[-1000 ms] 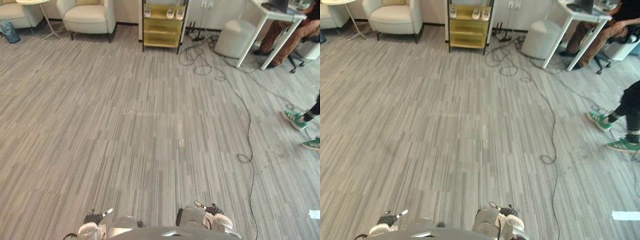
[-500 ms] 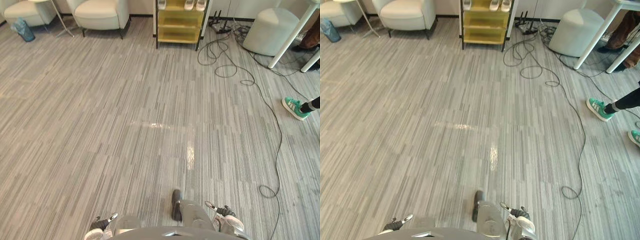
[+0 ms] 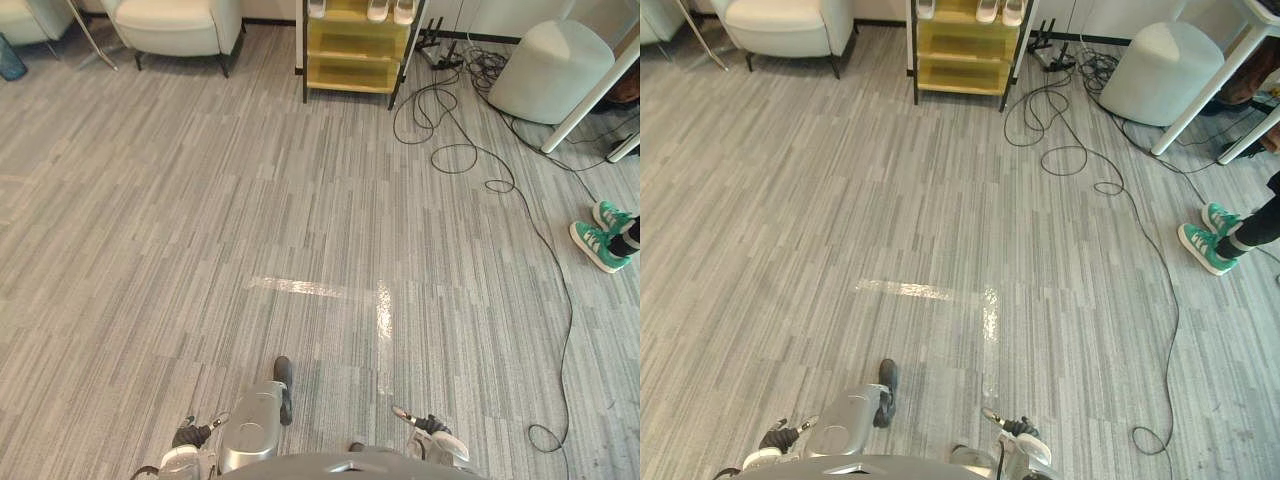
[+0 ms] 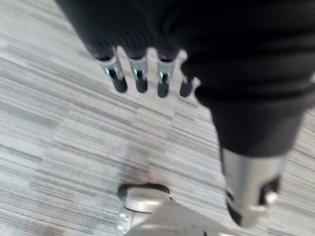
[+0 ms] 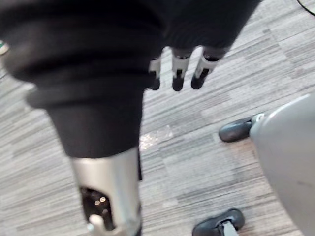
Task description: Pick up cushions and gather them together orderly.
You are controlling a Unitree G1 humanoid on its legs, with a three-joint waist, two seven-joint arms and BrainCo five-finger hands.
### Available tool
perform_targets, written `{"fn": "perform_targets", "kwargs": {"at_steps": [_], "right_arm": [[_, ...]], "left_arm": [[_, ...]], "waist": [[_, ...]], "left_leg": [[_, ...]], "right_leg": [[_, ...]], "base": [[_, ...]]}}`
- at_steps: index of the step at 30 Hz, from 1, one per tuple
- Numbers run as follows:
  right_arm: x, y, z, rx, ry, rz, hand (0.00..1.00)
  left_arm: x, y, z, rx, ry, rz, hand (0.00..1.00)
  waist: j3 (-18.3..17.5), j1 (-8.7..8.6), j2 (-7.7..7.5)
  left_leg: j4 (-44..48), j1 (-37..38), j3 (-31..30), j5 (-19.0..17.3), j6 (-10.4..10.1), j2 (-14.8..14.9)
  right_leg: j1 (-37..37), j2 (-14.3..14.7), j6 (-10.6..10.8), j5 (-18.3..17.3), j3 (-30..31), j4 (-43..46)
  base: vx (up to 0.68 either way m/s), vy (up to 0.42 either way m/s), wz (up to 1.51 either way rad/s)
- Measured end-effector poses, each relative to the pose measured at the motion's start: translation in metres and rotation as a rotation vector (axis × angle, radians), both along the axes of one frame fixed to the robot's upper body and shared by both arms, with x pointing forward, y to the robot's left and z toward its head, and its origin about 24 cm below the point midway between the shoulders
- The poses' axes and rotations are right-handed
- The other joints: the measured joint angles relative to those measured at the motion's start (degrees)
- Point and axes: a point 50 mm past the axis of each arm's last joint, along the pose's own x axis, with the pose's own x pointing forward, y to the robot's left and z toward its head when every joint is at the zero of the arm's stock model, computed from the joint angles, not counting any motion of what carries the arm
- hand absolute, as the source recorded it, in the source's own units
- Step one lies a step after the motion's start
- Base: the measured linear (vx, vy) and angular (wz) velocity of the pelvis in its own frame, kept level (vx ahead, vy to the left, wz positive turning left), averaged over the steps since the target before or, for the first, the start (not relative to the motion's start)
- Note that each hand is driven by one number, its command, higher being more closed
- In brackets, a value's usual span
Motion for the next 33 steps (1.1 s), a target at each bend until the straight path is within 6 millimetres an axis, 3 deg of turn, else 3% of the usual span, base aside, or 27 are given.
{"fn": "perform_targets", "kwargs": {"at_steps": [1,2,3,4,5,6,7,8,10,11,12,13,14,16,17,19,22,24,25,26,27,28,30,32,33], "right_arm": [[0.0,0.001,0.0,-0.001,0.0,0.005,0.0],[0.0,0.003,-0.001,0.001,0.003,0.02,0.0],[0.0,0.007,-0.001,0.011,0.005,0.032,0.0],[-0.002,0.007,-0.002,0.012,0.009,0.032,0.0],[-0.003,0.004,-0.001,0.002,0.005,0.031,0.0],[-0.003,0.003,-0.001,-0.004,0.003,0.036,0.0],[-0.002,0.004,-0.001,-0.002,0.002,0.036,0.0],[-0.002,0.004,-0.001,-0.002,0.004,0.041,0.0],[-0.002,0.004,-0.001,0.0,0.004,0.038,0.0],[0.0,0.005,0.0,0.0,-0.001,0.039,0.0],[0.0,0.005,0.0,0.001,-0.001,0.041,0.0],[-0.002,0.007,-0.001,0.006,0.006,0.039,0.0],[-0.009,0.009,-0.004,0.019,0.026,0.032,0.0],[-0.013,-0.003,-0.003,-0.007,0.041,0.027,0.0],[-0.014,-0.003,-0.004,-0.006,0.046,0.027,0.0],[-0.014,-0.007,-0.003,-0.008,0.041,0.026,0.0],[-0.014,-0.008,-0.003,-0.009,0.042,0.025,0.0],[-0.016,-0.007,-0.003,-0.004,0.045,0.016,0.0],[-0.017,-0.008,-0.004,-0.004,0.045,0.014,0.0],[-0.02,-0.009,-0.004,-0.002,0.047,-0.011,0.0],[-0.023,-0.01,-0.004,0.002,0.045,-0.034,0.0],[-0.024,-0.013,-0.003,0.001,0.041,-0.049,0.0],[-0.025,-0.014,-0.003,-0.003,0.033,-0.059,0.0],[-0.025,-0.018,-0.001,-0.016,0.02,-0.065,0.0],[-0.026,-0.016,-0.001,-0.012,0.021,-0.066,0.0]], "left_arm": [[-0.001,0.0,0.0,0.0,0.004,0.001,0.0],[-0.003,0.001,0.0,0.003,0.01,-0.003,0.0],[-0.004,0.004,0.0,0.01,0.02,-0.013,0.0],[-0.006,0.005,-0.001,0.016,0.032,-0.028,0.0],[-0.007,0.006,-0.001,0.018,0.038,-0.033,0.0],[-0.007,0.006,-0.001,0.019,0.04,-0.036,0.0],[-0.006,0.005,-0.001,0.019,0.039,-0.045,0.0],[-0.006,0.005,-0.001,0.019,0.038,-0.046,0.0],[-0.003,0.006,0.0,0.02,0.029,-0.048,0.0],[-0.003,0.005,0.0,0.019,0.03,-0.049,0.0],[-0.003,0.006,0.0,0.02,0.03,-0.048,0.0],[-0.005,0.008,0.0,0.024,0.032,-0.046,0.0],[-0.008,0.014,0.0,0.033,0.041,-0.04,0.0],[-0.019,0.001,-0.004,-0.007,0.068,-0.017,0.0],[-0.02,-0.002,-0.005,-0.018,0.072,-0.014,0.0],[-0.023,-0.007,-0.007,-0.04,0.079,-0.004,0.0],[-0.022,-0.008,-0.007,-0.044,0.077,-0.013,0.0],[-0.015,-0.006,-0.005,-0.034,0.064,-0.03,0.0],[-0.014,-0.006,-0.005,-0.034,0.061,-0.031,0.0],[-0.011,-0.008,-0.005,-0.036,0.049,-0.032,0.0],[-0.01,-0.007,-0.005,-0.035,0.048,-0.027,0.0],[-0.009,-0.009,-0.005,-0.041,0.045,-0.023,0.0],[-0.008,-0.01,-0.005,-0.043,0.041,-0.021,0.0],[-0.007,-0.015,-0.005,-0.056,0.033,-0.014,0.0],[-0.007,-0.012,-0.004,-0.051,0.03,-0.003,0.0]], "waist": [[-0.14,0.09,-0.07],[-0.45,-0.03,-0.33],[-0.62,-0.62,-0.82],[-0.83,-1.2,-1.2],[-0.97,-1.83,-1.33],[-1.02,-2.07,-1.28],[-0.93,-2.05,-0.44],[-1.28,-2.12,-0.54],[-1.42,-2.26,-0.55],[-1.45,-2.55,-0.38],[-1.51,-2.59,-0.48],[-1.82,-2.51,-1.16],[-2.58,-2.39,-3.39],[-4.01,-2.63,0.17],[-4.08,-2.63,0.3],[-4.56,-3.09,2.39],[-4.46,-3.06,2.63],[-3.63,-2.73,1.77],[-3.44,-2.51,1.87],[-3.07,-1.9,2.09],[-2.6,-1.81,2.21],[-2.52,-1.9,2.78],[-2.41,-1.71,3.04],[-2.31,-1.64,4.45],[-2.73,-1.08,4.25]], "left_leg": [[-0.05,0.9,0.73,-0.75,0.31,-0.05],[-0.72,3.27,2.1,-2.29,0.7,-0.51],[-1.72,6.33,2.38,-4.1,0.28,-1.66],[-2.96,9.71,2.65,-4.9,0.5,-2.8],[-4.25,12.47,3.19,-5.08,0.58,-3.43],[-6.87,16.98,3.65,-5.2,0.65,-4.12],[-8.71,20.25,3.9,-5.15,0.61,-4.07],[-9.28,21.33,3.85,-5.15,0.6,-3.87],[-9.64,23.22,3.44,-5.53,-0.05,-2.96],[-9.64,23.76,2.91,-6.1,-1.01,-2.09],[-9.69,23.72,2.56,-6.27,-1.31,-2.03],[-9.88,23.89,1.99,-6.74,-2.1,-2.37],[-10.91,25.02,0.42,-7.49,-2.88,-4.05],[-11.99,26.02,-1.37,-7.96,-3.18,-1.8],[-12.1,25.88,-1.69,-8.18,-3.49,-1.37],[-11.49,25.23,-3.54,-9.02,-4.31,0.45],[-6.1,22.98,-4.25,-10.27,-6.39,1.92],[8.51,16.04,-4.2,-10.58,-7.49,2.98],[11.04,14.9,-4.07,-10.35,-7.89,3.29],[17.29,12.17,-3.91,-9.22,-9.67,3.98],[20.87,10.58,-3.28,-10.74,-8.27,5.0],[21.21,9.26,-2.13,-12.88,-7.2,6.3],[15.83,7.96,-2.17,-13.94,-7.11,7.29],[5.82,8.84,-1.9,-11.13,-7.04,8.46],[2.4,10.0,-0.57,-10.39,-6.72,6.75]], "right_leg": [[-1.42,-0.17,0.62,-0.38,0.93,3.91],[-5.83,-0.96,3.61,0.14,2.22,15.54],[-11.03,-1.9,9.61,2.83,2.55,28.37],[-14.19,-3.46,11.07,3.77,0.2,38.04],[-15.76,-5.67,8.73,3.05,-3.85,42.77],[-17.06,-8.81,4.18,0.46,-10.17,45.43],[-17.71,-9.69,3.42,-2.38,-15.03,43.02],[-17.99,-9.65,3.08,-3.58,-17.18,40.41],[-18.8,-7.81,1.07,-5.29,-20.53,29.4],[-19.05,-5.11,0.59,-4.18,-20.15,18.98],[-18.93,-4.22,0.55,-2.86,-19.91,15.1],[-18.69,-2.43,-0.17,3.2,-18.5,6.33],[-19.67,-1.94,-2.28,11.97,-15.36,2.35],[-18.32,-0.16,-2.65,11.84,-15.94,1.79],[-17.61,0.43,-2.63,11.81,-16.13,0.09],[-14.83,2.8,-2.95,13.2,-17.55,-5.87],[-12.05,4.12,-3.3,13.33,-18.48,-10.36],[-10.36,4.1,-3.3,13.34,-18.83,-12.05],[-10.07,4.13,-3.31,13.33,-18.85,-12.16],[-9.31,4.07,-3.31,13.31,-18.8,-12.46],[-8.39,3.94,-3.22,13.14,-18.69,-13.02],[-8.05,3.87,-3.19,13.12,-18.29,-13.35],[-8.29,3.36,-2.33,13.24,-17.58,-13.43],[-8.25,3.62,-0.62,14.09,-17.32,-13.53],[-8.39,2.6,0.19,14.15,-17.02,-13.27]], "base": [[0.4,0.212,-0.47],[0.39,0.201,-0.39],[0.47,0.222,-0.35],[0.39,0.161,-0.15],[0.38,0.132,-0.09],[0.38,0.1,-0.16],[0.42,0.08,-0.18],[0.33,0.026,-0.12],[0.26,-0.041,0.09],[0.25,-0.078,0.17],[0.24,-0.082,0.23],[0.19,-0.086,0.28],[0.26,-0.143,0.24],[0.28,-0.152,0.16],[0.21,-0.114,0.14],[0.18,-0.133,0.2],[0.06,-0.08,0.17],[0.0,-0.038,0.18],[0.02,-0.003,0.08],[0.05,0.062,0.07],[0.05,0.111,0.08],[0.04,0.129,0.06],[0.01,0.109,-0.08],[0.03,0.188,-0.19],[0.12,0.223,-0.11]]}}
